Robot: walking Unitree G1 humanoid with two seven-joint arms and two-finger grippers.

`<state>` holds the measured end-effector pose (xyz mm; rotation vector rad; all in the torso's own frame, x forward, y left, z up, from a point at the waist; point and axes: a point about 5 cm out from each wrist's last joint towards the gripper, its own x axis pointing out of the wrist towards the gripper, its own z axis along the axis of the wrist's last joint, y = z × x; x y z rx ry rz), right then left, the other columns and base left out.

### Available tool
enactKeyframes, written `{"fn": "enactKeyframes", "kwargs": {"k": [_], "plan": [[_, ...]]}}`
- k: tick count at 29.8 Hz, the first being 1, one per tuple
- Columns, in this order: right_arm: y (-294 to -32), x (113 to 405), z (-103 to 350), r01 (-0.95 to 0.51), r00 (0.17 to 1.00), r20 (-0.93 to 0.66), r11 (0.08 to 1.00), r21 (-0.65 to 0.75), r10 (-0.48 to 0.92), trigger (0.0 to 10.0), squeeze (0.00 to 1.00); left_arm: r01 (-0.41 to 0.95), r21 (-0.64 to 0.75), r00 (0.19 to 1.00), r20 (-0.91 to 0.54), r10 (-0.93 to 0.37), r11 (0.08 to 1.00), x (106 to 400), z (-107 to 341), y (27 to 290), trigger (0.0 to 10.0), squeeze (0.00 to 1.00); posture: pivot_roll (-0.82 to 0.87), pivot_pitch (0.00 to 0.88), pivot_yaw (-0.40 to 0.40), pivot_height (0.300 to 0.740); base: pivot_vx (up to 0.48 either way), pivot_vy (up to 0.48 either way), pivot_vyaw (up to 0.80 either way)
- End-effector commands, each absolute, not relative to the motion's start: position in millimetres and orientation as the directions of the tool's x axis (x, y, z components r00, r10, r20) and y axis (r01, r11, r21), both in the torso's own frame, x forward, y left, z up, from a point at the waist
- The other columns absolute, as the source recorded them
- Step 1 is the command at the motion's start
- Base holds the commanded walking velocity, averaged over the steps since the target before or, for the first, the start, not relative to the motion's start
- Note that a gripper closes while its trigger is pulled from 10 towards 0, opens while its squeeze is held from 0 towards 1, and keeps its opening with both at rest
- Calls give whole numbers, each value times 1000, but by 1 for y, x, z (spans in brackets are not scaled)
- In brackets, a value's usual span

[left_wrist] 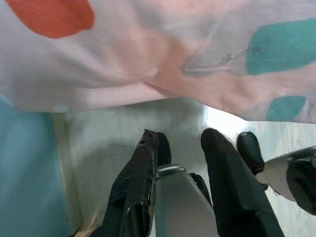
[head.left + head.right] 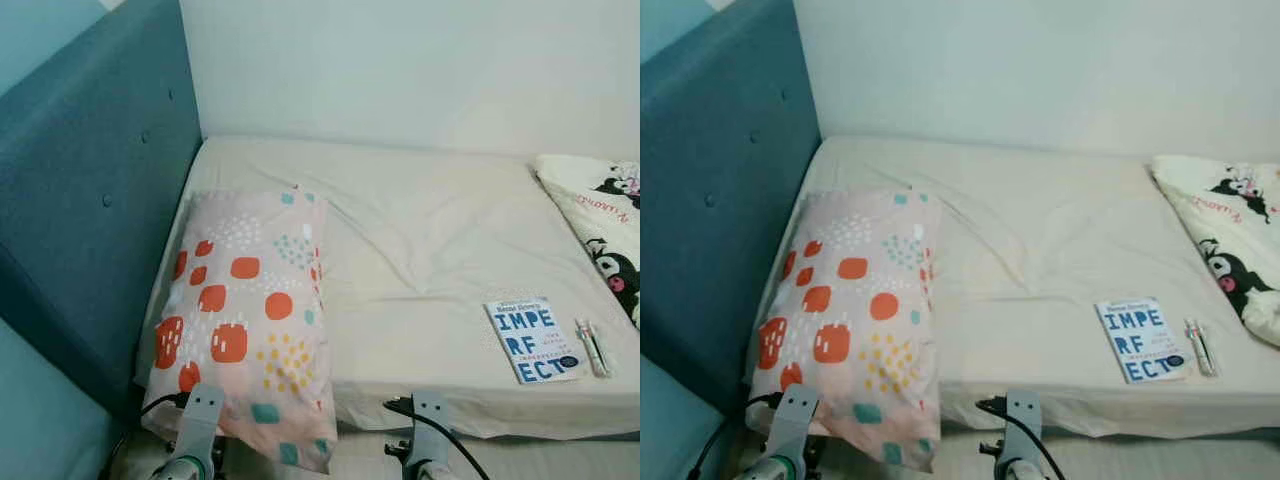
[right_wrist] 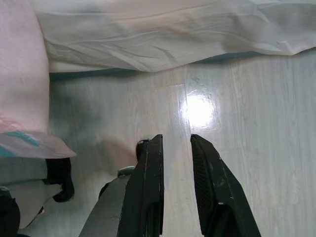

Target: Clean up the room

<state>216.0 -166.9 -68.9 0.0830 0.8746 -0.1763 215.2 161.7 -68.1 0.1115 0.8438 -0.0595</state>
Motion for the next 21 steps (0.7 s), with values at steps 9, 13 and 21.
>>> {"fn": "enactKeyframes", "kwargs": {"k": [9, 13, 21], "plan": [[-166, 212, -72, 181, 616, -780, 983, 0, -113, 10000, 0, 83, 62, 657, -754, -8, 995, 208, -72, 158, 10000, 0, 57, 0, -10, 740, 0, 0, 0], [-169, 211, -72, 189, 612, -782, 982, -3, -120, 10000, 0, 107, 68, 658, -753, -20, 992, 208, -72, 155, 10000, 0, 63, 0, -20, 740, 0, 0, 0], [-170, 211, -72, 159, 615, -781, 987, -14, -110, 10000, 0, 56, 73, 666, -746, 17, 996, 207, -72, 158, 10000, 0, 71, 0, -43, 740, 0, 0, 0]]}}
